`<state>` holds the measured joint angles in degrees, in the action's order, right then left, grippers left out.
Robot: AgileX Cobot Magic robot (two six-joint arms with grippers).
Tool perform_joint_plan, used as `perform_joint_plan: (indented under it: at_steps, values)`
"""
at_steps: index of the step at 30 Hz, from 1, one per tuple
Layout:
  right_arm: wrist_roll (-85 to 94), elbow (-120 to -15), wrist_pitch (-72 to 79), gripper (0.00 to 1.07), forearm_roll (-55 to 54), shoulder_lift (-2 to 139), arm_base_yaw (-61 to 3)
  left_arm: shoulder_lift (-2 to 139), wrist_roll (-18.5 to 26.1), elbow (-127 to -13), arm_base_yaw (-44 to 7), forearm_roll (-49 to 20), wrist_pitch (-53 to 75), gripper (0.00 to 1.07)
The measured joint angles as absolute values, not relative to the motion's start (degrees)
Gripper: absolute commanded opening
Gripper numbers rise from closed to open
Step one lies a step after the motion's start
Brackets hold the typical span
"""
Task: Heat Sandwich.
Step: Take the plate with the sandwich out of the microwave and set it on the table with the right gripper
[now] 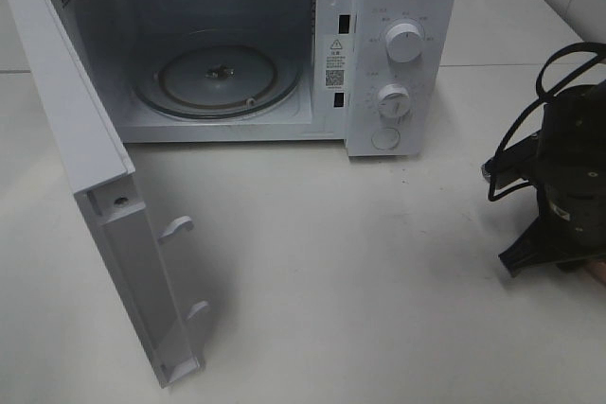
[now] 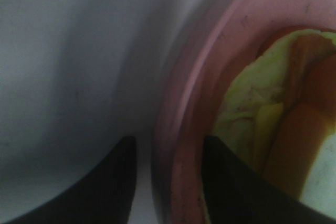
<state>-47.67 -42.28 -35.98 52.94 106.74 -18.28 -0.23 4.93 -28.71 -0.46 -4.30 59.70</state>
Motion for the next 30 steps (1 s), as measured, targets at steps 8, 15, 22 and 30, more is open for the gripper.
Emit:
perform_joint_plan:
  at_steps: [8, 15, 22, 30]
  values:
    - [-39.02, -44.00, -37.24, 0.60, 43.83, 104.79, -18.28, -0.23, 4.93, -28.71, -0.46, -4.30, 59.70, 1.03]
    - [-33.98, -44.12, -38.33, 0.79, 39.30, 98.61, -18.28, -0.23, 4.93, -28.71, -0.46, -4.30, 59.70, 1.03]
    - [-31.51, -44.12, -43.09, 0.87, 34.49, 89.78, -18.28, -0.23, 4.93, -28.71, -0.46, -4.30, 59.70, 1.03]
    - [-21.08, -44.12, -46.52, 0.84, 22.40, 80.16, -18.28, -0.23, 4.93, -28.71, -0.46, -4.30, 59.70, 1.03]
